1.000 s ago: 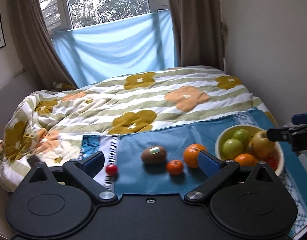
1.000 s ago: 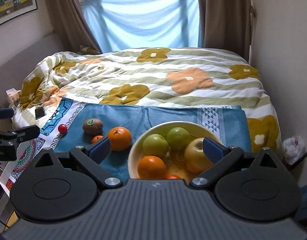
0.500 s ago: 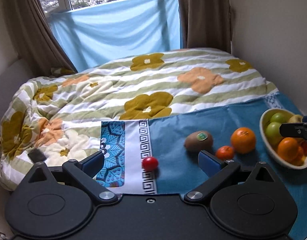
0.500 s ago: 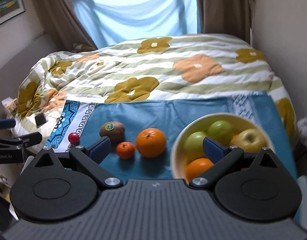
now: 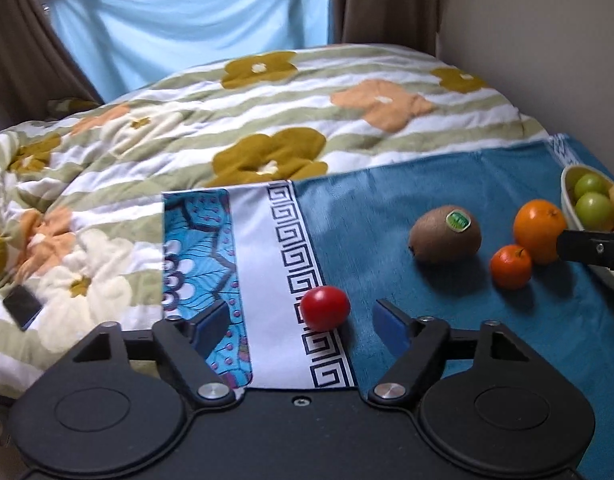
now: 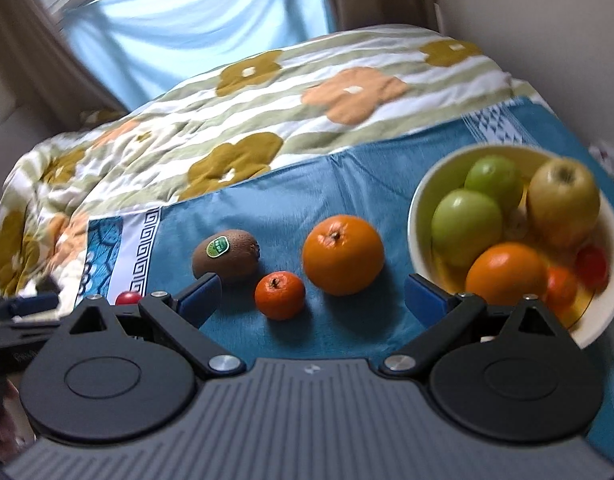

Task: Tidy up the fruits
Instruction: 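Grasp the red tomato with the left tool while the right tool grasps the mandarin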

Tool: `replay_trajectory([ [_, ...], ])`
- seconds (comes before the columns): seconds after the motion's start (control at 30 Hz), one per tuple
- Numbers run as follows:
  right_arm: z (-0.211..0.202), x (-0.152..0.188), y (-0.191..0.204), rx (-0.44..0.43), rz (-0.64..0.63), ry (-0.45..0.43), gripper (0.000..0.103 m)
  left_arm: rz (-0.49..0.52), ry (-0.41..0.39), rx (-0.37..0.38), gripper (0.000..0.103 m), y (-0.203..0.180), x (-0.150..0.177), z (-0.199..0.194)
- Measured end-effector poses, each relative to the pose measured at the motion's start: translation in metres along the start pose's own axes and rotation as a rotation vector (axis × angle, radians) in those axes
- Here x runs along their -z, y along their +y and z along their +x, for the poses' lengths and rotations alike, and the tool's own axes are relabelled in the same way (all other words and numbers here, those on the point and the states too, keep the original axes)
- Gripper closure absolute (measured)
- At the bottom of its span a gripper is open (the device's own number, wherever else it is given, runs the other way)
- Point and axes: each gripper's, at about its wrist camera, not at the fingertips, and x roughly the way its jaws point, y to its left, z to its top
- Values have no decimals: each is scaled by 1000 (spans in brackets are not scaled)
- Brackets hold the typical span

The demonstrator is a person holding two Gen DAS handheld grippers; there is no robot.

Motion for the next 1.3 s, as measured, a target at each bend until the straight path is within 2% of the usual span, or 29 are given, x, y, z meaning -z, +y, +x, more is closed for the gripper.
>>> replay_trajectory([
  [0.07,5,5,3,15,12,-5,0,3,12,17,32,0,0,11],
  [0.23,17,13,11,29,17,6,0,0,31,52,40,-1,0,28],
  [0.4,30,19,20,23,-5,28,1,3,56,70,65,-3,1,39],
  [0.6,46,23,29,15,-27,51,21,40,38,67,65,-5,3,39],
  [1.03,59,19,37,59,-53,51,36,46,32,63,65,-5,3,39],
  [1.1,61,18,38,60,-63,53,49,49,29,55,65,-6,3,37],
  [1.3,56,17,34,37,-57,55,50,52,-2,29,66,-9,0,26],
])
